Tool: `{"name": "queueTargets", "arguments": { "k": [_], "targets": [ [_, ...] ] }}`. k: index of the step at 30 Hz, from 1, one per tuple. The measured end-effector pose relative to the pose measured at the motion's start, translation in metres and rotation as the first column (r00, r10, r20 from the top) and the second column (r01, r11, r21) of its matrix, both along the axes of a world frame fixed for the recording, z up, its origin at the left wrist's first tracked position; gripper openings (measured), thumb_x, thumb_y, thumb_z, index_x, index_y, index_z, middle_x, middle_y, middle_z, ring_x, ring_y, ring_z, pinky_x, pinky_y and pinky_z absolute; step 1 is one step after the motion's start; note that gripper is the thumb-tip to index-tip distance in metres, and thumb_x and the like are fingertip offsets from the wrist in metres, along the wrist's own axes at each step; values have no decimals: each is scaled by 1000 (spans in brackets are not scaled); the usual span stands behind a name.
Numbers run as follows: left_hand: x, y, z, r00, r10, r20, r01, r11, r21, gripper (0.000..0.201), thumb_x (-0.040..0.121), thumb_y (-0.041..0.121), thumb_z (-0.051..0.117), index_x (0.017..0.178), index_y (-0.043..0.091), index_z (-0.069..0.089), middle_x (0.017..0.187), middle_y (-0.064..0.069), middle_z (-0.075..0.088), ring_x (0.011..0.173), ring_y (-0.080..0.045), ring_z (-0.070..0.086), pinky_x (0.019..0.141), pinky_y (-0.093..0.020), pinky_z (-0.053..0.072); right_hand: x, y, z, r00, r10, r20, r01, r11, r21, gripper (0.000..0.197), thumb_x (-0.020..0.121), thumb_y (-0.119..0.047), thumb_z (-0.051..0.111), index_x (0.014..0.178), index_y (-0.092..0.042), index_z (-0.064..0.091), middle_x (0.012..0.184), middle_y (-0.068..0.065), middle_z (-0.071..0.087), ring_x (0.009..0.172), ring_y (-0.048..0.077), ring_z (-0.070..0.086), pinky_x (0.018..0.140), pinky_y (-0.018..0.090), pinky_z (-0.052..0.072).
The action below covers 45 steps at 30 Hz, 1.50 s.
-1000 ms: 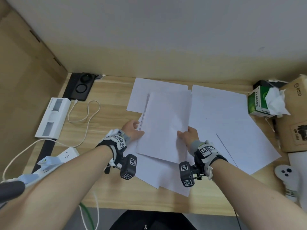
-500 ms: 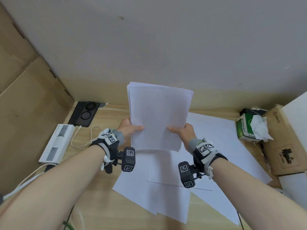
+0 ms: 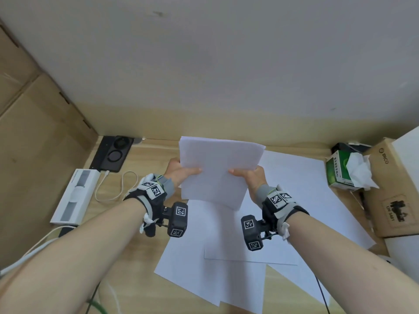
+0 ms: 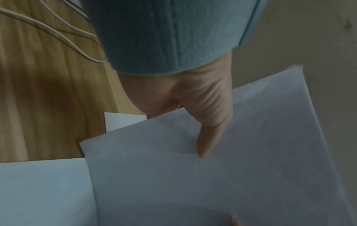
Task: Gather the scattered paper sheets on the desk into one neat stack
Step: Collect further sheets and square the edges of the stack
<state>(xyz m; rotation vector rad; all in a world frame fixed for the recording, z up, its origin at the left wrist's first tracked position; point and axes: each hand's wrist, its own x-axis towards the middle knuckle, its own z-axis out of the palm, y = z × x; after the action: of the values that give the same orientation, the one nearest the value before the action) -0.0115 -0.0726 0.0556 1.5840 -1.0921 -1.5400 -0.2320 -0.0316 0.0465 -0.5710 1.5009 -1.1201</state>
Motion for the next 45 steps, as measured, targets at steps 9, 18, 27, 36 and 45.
{"name": "queueTargets", "arguments": {
  "k": [9, 18, 27, 36, 45],
  "targets": [
    [-2, -7, -21, 999, -22, 42, 20, 999, 29, 35, 72, 5, 80, 105, 3, 68, 99, -7, 68, 90, -22, 66, 73, -27, 51, 0, -5, -18, 993, 65, -101, -62, 997, 34, 23, 71, -4, 81, 89, -14, 72, 95, 5, 74, 87, 23, 68, 76, 31, 54],
    [8, -16, -40, 985, -139, 107, 120, 978, 168, 57, 72, 33, 81, 118, 8, 60, 111, -3, 69, 100, -20, 67, 92, -35, 52, 4, -18, -19, 985, 59, -164, -37, 990, 134, 14, 82, -25, 73, 86, -13, 69, 87, 8, 72, 72, 23, 67, 68, 35, 57],
    [97, 6, -136, 932, 55, 357, -178, 930, 322, 102, 50, 51, 86, 127, -3, 49, 118, -18, 63, 105, -38, 63, 91, -50, 51, -13, 14, -109, 680, 525, -512, -325, 841, 431, 35, 70, -16, 74, 103, -27, 66, 110, -3, 61, 108, 18, 57, 98, 36, 50],
    [122, 9, -150, 921, 46, 386, -188, 922, 339, 62, 70, 29, 82, 112, -10, 57, 105, -21, 64, 96, -38, 64, 78, -44, 52, -13, 3, -126, 282, 777, -563, -412, 627, 660, 41, 58, -49, 69, 96, -45, 54, 106, -6, 51, 98, 18, 53, 89, 42, 51],
    [111, 14, -167, 922, 12, 387, -160, 922, 353, 91, 60, 39, 83, 128, -11, 48, 122, -26, 60, 109, -43, 60, 94, -52, 50, -10, 2, -119, 180, 747, -640, -428, 645, 633, 47, 68, -42, 74, 109, -32, 53, 107, -6, 53, 105, 20, 50, 88, 39, 48]
  ]
}}
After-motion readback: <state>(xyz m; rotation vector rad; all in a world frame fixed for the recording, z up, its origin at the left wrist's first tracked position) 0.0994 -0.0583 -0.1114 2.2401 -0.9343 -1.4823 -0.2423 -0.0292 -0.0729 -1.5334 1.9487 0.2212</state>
